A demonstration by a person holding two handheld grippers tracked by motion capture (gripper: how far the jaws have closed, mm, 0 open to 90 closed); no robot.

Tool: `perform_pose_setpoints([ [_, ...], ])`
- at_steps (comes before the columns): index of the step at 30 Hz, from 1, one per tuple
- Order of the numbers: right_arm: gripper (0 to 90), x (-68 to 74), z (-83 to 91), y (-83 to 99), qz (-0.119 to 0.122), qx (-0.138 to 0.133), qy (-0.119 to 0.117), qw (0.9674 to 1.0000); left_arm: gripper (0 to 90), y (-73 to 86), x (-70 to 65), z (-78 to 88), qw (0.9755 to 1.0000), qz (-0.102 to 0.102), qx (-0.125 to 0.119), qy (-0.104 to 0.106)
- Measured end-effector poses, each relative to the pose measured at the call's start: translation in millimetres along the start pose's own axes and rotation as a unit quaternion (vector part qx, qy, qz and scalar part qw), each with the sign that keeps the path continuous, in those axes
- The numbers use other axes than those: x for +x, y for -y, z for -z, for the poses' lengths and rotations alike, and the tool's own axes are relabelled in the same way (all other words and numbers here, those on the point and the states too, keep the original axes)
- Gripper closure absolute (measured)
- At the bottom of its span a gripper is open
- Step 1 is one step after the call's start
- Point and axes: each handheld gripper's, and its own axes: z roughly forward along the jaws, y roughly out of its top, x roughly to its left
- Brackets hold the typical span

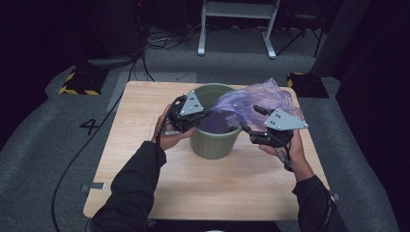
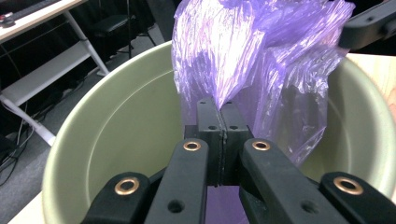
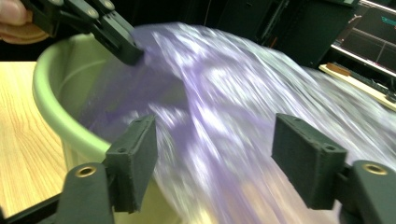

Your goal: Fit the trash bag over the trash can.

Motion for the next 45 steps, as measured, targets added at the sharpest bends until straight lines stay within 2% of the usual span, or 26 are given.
perform_pose_setpoints([
  [6, 28.7, -9.2, 14.3, 12.8, -0.017, -0.004, 0.008, 0.9998, 89.5, 6.2, 5.6, 2.1, 0.9999, 0.010, -0.003, -0.003],
  [9, 29.5, -10.4, 18.2, 19.8, -0.018, 0.005, 0.009, 0.9998, 89.5, 9.6, 7.6, 3.5, 0.9999, 0.011, -0.002, -0.007],
  [14, 36.7, -10.0, 17.1, 31.2, -0.024, 0.021, 0.004, 0.9995, 89.5, 16.8, 14.0, 7.4, 0.9996, 0.026, -0.011, -0.007],
  [17, 48.7, -10.0, 16.6, 34.3, -0.021, 0.019, 0.019, 0.9994, 89.5, 19.7, 15.5, 6.6, 0.9996, 0.027, -0.007, -0.005],
  [18, 62.1, -10.6, 15.5, 34.9, -0.016, 0.021, 0.031, 0.9992, 89.4, 20.4, 15.8, 6.6, 0.9996, 0.028, -0.007, -0.004],
  [19, 62.1, -10.6, 15.5, 34.9, -0.016, 0.021, 0.031, 0.9992, 89.4, 21.0, 16.0, 6.7, 0.9995, 0.030, -0.009, -0.002],
  [20, 71.6, -11.1, 14.6, 35.4, -0.013, 0.019, 0.035, 0.9991, 89.3, 22.6, 16.0, 7.3, 0.9993, 0.034, -0.015, 0.003],
  [21, 71.6, -11.1, 14.6, 35.4, -0.013, 0.019, 0.035, 0.9991, 89.2, 22.6, 16.0, 7.3, 0.9993, 0.034, -0.015, 0.003],
  [22, 81.0, -11.8, 13.9, 34.5, -0.019, 0.014, 0.032, 0.9992, 89.0, 24.4, 16.1, 7.6, 0.9992, 0.036, -0.016, 0.006],
  [25, 85.8, -10.8, 14.0, 32.1, -0.012, 0.011, 0.039, 0.9991, 87.5, 25.8, 16.0, 7.4, 0.9992, 0.036, -0.015, 0.007],
  [27, 88.6, -10.1, 14.8, 29.0, -0.011, 0.001, 0.042, 0.9991, 84.0, 26.8, 15.8, 7.9, 0.9990, 0.038, -0.020, 0.010],
  [28, 89.5, -9.7, 15.1, 26.0, -0.009, -0.004, 0.047, 0.9989, 74.3, 26.2, 15.1, 7.7, 0.9985, 0.048, -0.024, -0.003],
  [29, 89.5, -9.7, 15.1, 26.0, -0.009, -0.004, 0.047, 0.9989, 67.2, 26.2, 15.1, 7.7, 0.9985, 0.048, -0.024, -0.003],
  [30, 89.5, -9.7, 15.0, 24.7, -0.009, -0.007, 0.044, 0.9990, 67.2, 25.0, 14.7, 7.6, 0.9983, 0.053, -0.023, -0.006],
  [31, 89.5, -9.4, 14.9, 23.4, -0.006, -0.005, 0.046, 0.9989, 62.1, 23.1, 13.6, 7.7, 0.9983, 0.052, -0.023, -0.007],
  [32, 89.5, -8.4, 14.5, 21.3, 0.001, -0.001, 0.049, 0.9988, 47.3, 17.7, 10.5, 9.5, 0.9984, 0.048, -0.027, -0.015],
  [34, 89.5, -7.8, 14.5, 20.3, 0.006, 0.000, 0.051, 0.9987, 37.1, 14.4, 9.0, 11.9, 0.9982, 0.048, -0.034, -0.014],
  [37, 89.5, -6.3, 15.0, 17.4, 0.020, 0.005, 0.060, 0.9980, 34.2, 8.0, 7.5, 16.2, 0.9968, 0.052, -0.061, 0.000],
  [40, 89.2, -7.8, 11.8, 16.3, 0.022, 0.010, 0.060, 0.9979, 33.0, -2.0, 5.5, 11.0, 0.9969, 0.051, -0.059, 0.004],
  [41, 89.2, -7.8, 11.8, 16.3, 0.022, 0.010, 0.060, 0.9979, 33.0, -5.6, 4.1, 7.7, 0.9969, 0.051, -0.059, 0.008],
  [42, 88.8, -7.2, 9.9, 15.9, 0.022, 0.010, 0.053, 0.9983, 33.6, -11.1, 1.0, 1.2, 0.9970, 0.049, -0.056, 0.022],
  [45, 88.4, -4.8, 8.3, 15.1, 0.028, 0.011, 0.049, 0.9984, 35.2, -15.1, -3.3, -5.4, 0.9973, 0.041, -0.052, 0.032],
])
